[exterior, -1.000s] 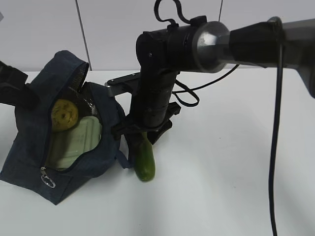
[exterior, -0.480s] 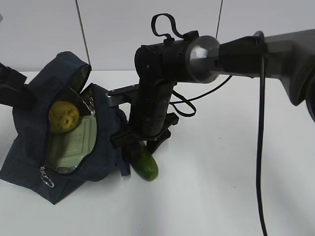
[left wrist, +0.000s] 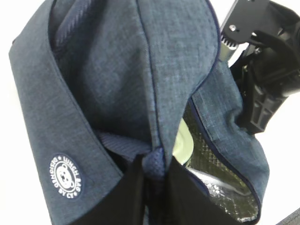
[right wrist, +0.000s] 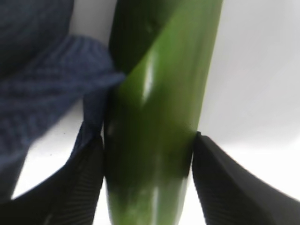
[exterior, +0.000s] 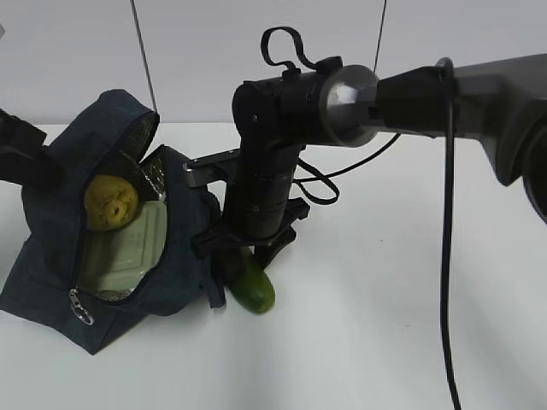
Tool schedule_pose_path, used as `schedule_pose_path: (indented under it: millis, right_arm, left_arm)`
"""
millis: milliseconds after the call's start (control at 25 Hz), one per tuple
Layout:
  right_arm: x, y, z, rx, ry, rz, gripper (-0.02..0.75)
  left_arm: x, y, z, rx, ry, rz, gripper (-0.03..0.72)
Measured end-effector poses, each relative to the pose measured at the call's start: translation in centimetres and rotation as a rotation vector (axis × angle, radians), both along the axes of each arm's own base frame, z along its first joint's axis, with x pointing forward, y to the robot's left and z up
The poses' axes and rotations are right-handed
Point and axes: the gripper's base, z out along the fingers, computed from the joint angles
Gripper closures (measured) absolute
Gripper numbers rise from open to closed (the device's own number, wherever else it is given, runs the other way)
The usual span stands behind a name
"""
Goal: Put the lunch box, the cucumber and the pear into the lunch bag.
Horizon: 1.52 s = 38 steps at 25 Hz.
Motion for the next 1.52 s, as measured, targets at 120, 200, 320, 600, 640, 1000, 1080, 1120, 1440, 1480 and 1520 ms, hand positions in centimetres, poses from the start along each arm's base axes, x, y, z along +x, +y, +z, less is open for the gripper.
schedule_pose_path:
  millis: [120, 200, 320, 600, 640, 1000, 1080, 1120, 1440, 1480, 1520]
  right_arm:
    - [0.0, 0.0, 0.0, 0.001, 0.003, -0.001, 0.314]
    - [0.1, 0.0, 0.1, -0.003, -0.002, 0.002, 0.356]
    - [0.3, -0.2, 0.2, -0.032, -0.018, 0.001, 0.381]
    - [1.0, -1.3, 0.9, -0.136, -0.082, -0.002, 0.385]
    - [1.1, -1.4, 1.1, -0.144, -0.089, -0.004, 0.385]
    - [3.2, -2.4, 7.7, -0.111, -0.287, -0.060, 0.387]
    - [3.5, -2.4, 10.1, -0.074, -0.344, -0.071, 0.387]
    - [3.5, -2.4, 11.0, -0.057, -0.359, -0.075, 0.387]
    - [1.8, -1.1, 14.9, 0.142, -0.253, -0.053, 0.387]
    - [1.6, -1.1, 14.9, 0.144, -0.232, -0.044, 0.387]
    - [1.5, -1.0, 14.9, 0.149, -0.219, -0.037, 0.387]
  left_arm:
    - [0.0, 0.0, 0.0, 0.000, 0.000, 0.000, 0.671]
    - [0.0, 0.0, 0.0, 0.000, 0.000, 0.000, 0.671]
    - [0.0, 0.0, 0.0, 0.000, 0.000, 0.000, 0.671]
    - [0.0, 0.0, 0.0, 0.000, -0.001, 0.000, 0.671]
    - [0.0, 0.0, 0.0, 0.000, -0.001, 0.000, 0.671]
    - [0.1, 0.0, 0.0, 0.001, -0.008, 0.003, 0.671]
    - [0.1, 0.0, 0.0, 0.001, -0.008, 0.003, 0.671]
    - [0.1, 0.0, 0.0, 0.001, -0.008, 0.003, 0.671]
    - [0.1, 0.0, 0.1, 0.001, -0.014, 0.006, 0.671]
    - [0.1, 0.0, 0.1, 0.001, -0.015, 0.006, 0.671]
    - [0.1, 0.0, 0.1, 0.000, -0.015, 0.007, 0.671]
